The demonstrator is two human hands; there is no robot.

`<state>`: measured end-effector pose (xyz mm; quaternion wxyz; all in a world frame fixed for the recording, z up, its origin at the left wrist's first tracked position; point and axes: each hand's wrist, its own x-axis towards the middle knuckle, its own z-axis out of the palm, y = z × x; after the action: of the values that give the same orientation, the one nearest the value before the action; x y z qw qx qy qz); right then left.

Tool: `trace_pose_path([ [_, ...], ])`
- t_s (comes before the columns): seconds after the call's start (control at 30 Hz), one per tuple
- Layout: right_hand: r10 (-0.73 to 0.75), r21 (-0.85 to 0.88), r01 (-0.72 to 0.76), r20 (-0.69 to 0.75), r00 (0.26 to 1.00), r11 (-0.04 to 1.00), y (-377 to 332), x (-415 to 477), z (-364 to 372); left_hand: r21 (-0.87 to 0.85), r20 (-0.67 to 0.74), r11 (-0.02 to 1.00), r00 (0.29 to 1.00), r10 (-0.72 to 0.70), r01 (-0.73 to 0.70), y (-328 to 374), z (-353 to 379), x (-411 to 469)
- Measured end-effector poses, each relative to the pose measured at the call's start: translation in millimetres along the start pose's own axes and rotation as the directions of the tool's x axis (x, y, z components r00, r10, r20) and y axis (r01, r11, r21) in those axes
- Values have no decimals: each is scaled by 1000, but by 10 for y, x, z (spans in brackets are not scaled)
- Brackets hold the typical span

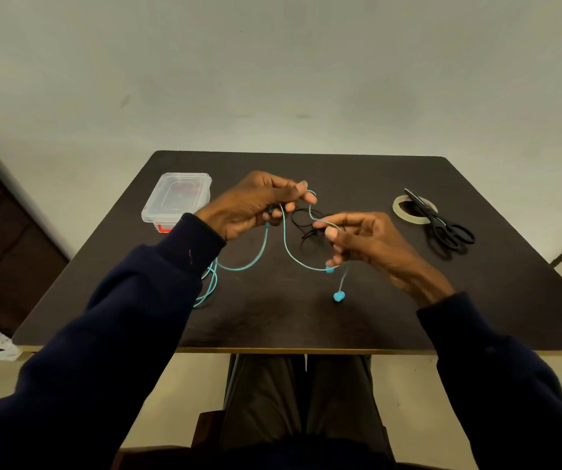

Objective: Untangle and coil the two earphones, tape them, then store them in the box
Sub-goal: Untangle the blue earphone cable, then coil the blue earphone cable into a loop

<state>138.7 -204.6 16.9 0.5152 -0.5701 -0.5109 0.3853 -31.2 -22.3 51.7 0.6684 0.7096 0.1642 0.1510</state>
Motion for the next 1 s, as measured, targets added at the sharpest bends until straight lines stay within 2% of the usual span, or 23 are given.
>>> trace_pose_path([
  [0.1, 51, -292, -30, 63, 997, 956, 7, 26, -95, -85, -148, 996, 989, 24, -37, -84, -84, 73],
  [0.13, 76, -343, -36, 104, 992, 939, 18, 11, -131, -113, -189, 992, 982, 30, -52, -118, -136, 78],
  [0.23, 180, -342, -92, 237, 955, 935, 77, -59, -211, -174, -231, 983, 973, 12, -53, -215, -216, 50],
  [0.3, 204, -381, -88, 275, 939, 920, 134, -83, -221, -204, -257, 978, 966, -4, -50, -264, -221, 17],
  [0.37, 180, -419, -59, 257, 949, 906, 197, -84, -221, -239, -320, 969, 947, -15, -65, -313, -260, -13],
  [0.47, 125, -450, -50, 139, 982, 892, 238, -108, -291, -251, -380, 966, 924, -33, -69, -426, -357, -87],
  [0.57, 122, -509, -83, 42, 992, 857, 213, -139, -374, -99, -304, 994, 951, -63, 34, -581, -335, -180],
  [0.63, 109, -604, -74, 22, 994, 793, 212, -119, -323, 49, -227, 992, 969, -100, 114, -672, -211, -191],
  [0.73, 99, -764, -56, 11, 995, 643, 232, -54, -128, 358, -197, 925, 979, -61, 130, -788, -42, -137],
  [0.8, 115, -788, -66, 7, 993, 612, 225, -19, -58, 522, -170, 849, 985, 11, 81, -827, 9, -128],
  [0.9, 168, -804, -65, 43, 985, 590, 213, -26, -79, 568, -167, 823, 983, 82, 28, -757, -47, -226],
  [1.0, 154, -791, -56, 48, 987, 610, 159, -73, -173, 523, -312, 851, 917, 249, -53, -565, -303, -458],
])
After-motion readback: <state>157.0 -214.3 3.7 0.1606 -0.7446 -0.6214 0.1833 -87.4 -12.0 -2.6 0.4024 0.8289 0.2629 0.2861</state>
